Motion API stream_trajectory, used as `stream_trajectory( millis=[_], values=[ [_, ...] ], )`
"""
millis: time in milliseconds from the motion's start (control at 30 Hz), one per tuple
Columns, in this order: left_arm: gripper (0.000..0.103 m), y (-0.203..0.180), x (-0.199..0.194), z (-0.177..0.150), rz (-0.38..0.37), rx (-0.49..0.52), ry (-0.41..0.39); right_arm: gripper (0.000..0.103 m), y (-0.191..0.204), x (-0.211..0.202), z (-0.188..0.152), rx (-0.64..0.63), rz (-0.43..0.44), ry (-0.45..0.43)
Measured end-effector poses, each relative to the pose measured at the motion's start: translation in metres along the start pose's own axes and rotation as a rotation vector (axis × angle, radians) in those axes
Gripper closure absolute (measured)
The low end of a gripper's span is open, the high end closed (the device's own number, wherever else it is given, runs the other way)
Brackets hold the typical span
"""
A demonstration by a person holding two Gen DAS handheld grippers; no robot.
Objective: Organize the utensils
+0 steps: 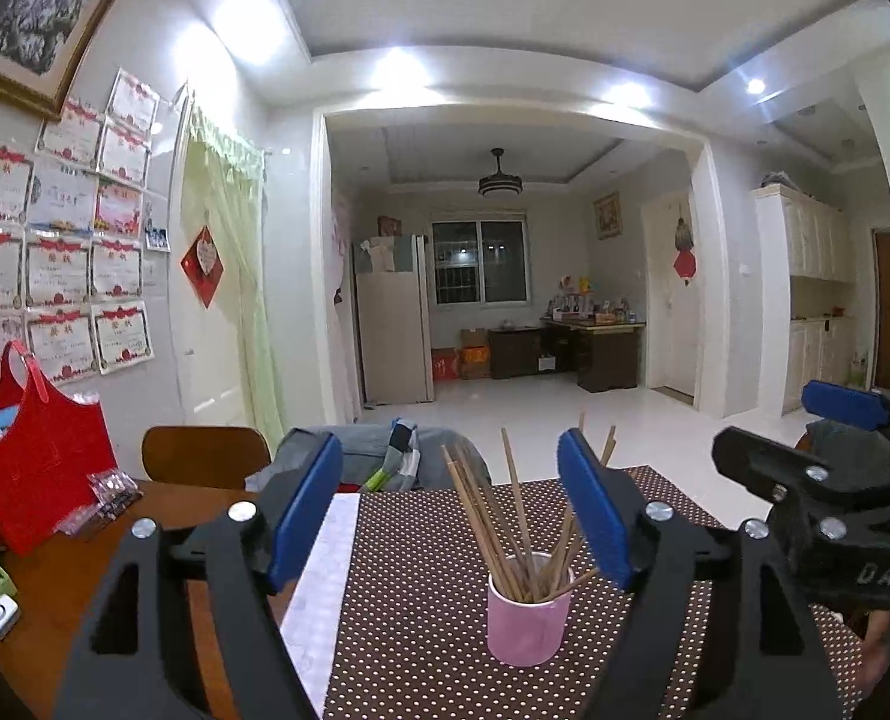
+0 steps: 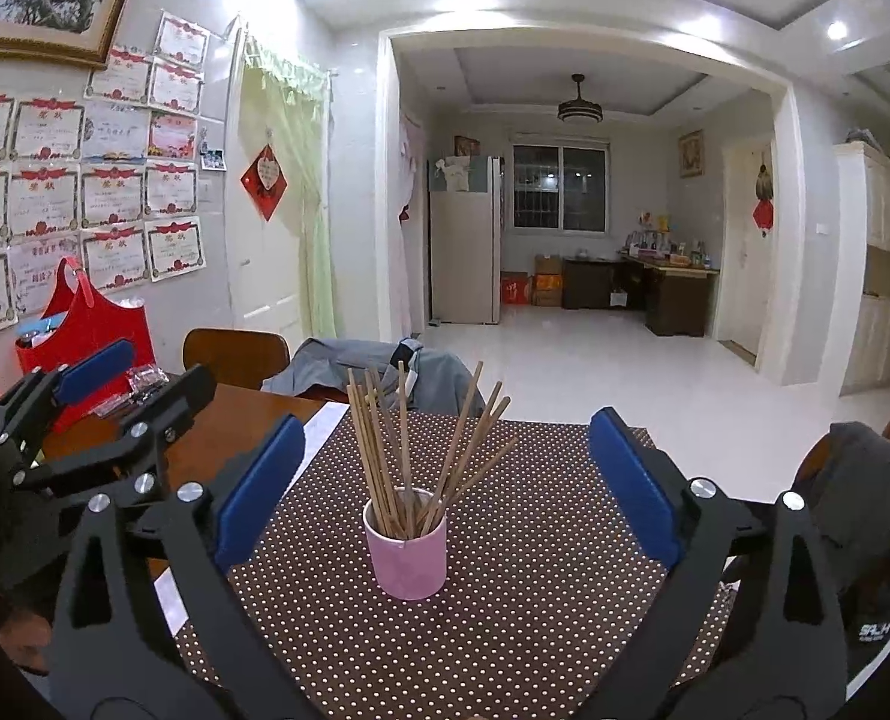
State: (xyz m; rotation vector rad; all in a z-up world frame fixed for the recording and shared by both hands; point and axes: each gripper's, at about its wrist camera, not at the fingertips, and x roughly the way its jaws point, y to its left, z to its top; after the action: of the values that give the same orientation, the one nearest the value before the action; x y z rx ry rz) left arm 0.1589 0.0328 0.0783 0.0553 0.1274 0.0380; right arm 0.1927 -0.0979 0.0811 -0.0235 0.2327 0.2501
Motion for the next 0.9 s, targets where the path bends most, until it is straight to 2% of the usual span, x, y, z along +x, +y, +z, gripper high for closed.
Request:
stream_trajectory(
  millis=[167,900],
  values=[
    [0.03,0.004,0.001,0.0,-0.012,-0.03,0.017,0.009,-0.002,-0.004,0.0,0.004,-0.007,-0.007],
    [0.03,0.001,-0.005,0.001,0.013,-0.001,0.004,0.009,-0.001,-0.012,0.0,-0.009,-0.017,-0.035]
  ],
)
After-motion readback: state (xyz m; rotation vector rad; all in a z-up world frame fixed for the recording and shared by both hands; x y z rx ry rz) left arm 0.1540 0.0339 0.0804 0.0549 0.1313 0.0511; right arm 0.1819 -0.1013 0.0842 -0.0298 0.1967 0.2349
